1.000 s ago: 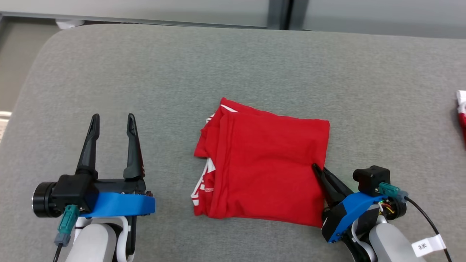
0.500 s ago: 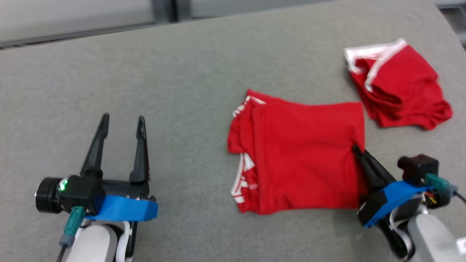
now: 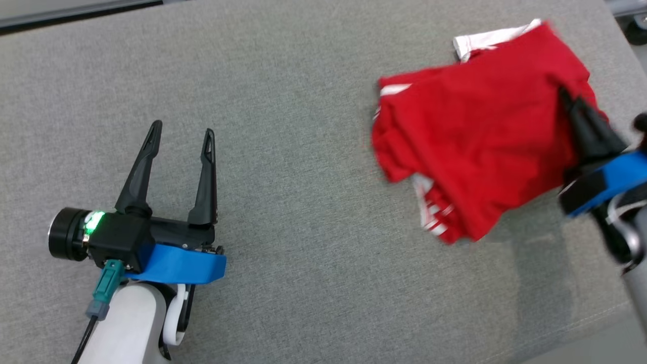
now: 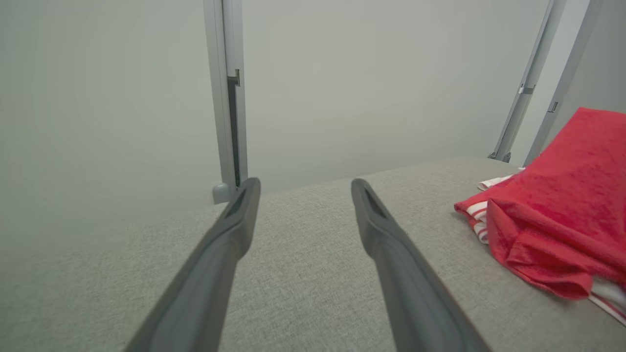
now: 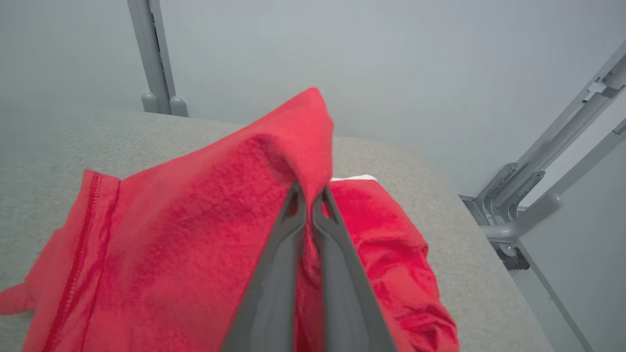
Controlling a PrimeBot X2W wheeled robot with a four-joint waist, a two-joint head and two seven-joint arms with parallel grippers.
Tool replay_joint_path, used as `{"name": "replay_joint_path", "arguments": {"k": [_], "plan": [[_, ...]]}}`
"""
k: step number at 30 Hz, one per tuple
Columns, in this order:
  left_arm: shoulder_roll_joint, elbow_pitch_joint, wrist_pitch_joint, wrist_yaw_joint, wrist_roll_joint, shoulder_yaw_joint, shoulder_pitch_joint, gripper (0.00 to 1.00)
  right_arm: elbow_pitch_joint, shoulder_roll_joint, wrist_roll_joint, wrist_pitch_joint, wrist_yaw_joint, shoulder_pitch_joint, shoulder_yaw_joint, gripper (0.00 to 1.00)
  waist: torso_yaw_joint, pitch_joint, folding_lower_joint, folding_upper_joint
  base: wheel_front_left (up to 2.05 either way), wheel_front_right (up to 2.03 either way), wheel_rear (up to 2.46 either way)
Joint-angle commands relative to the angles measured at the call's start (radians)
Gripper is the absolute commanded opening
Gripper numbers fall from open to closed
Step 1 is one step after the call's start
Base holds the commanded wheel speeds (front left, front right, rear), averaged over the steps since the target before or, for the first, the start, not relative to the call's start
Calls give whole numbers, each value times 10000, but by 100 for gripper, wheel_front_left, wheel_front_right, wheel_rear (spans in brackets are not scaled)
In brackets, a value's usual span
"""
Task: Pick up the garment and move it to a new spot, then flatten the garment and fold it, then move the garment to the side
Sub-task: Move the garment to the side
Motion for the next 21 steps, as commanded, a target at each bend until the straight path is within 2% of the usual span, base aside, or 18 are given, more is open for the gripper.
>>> {"name": "replay_joint_path", "arguments": {"k": [1,4,5,9,19,21], "plan": [[47,-43,39,-46,82,-80,-298,100,37,-452,-81,-2,-3,-491,-296,0,132,281,-1,-2,0,0,0],[32,-65,49,-87,128,-161,-460,100,203,-769,-159,99,-3,-733,-655,0,184,464,-1,-2,0,0,0],[21,-69,62,-126,151,-242,-624,100,429,-1031,-288,181,-3,-912,-1094,0,237,653,-1,-2,0,0,0],[51,-26,44,-189,218,-345,-866,100,782,-1232,-554,135,-3,-1166,-1724,0,289,918,-1,-2,0,0,0],[156,1,-5,-312,467,-572,-1543,100,1854,-1008,-1171,256,-3,-1658,-2891,0,375,1496,-1,-2,0,0,0],[133,15,-28,-326,492,-640,-1636,100,2136,-891,-1395,405,-3,-1723,-3133,11,410,1545,-1,-2,0,0,0]]}}
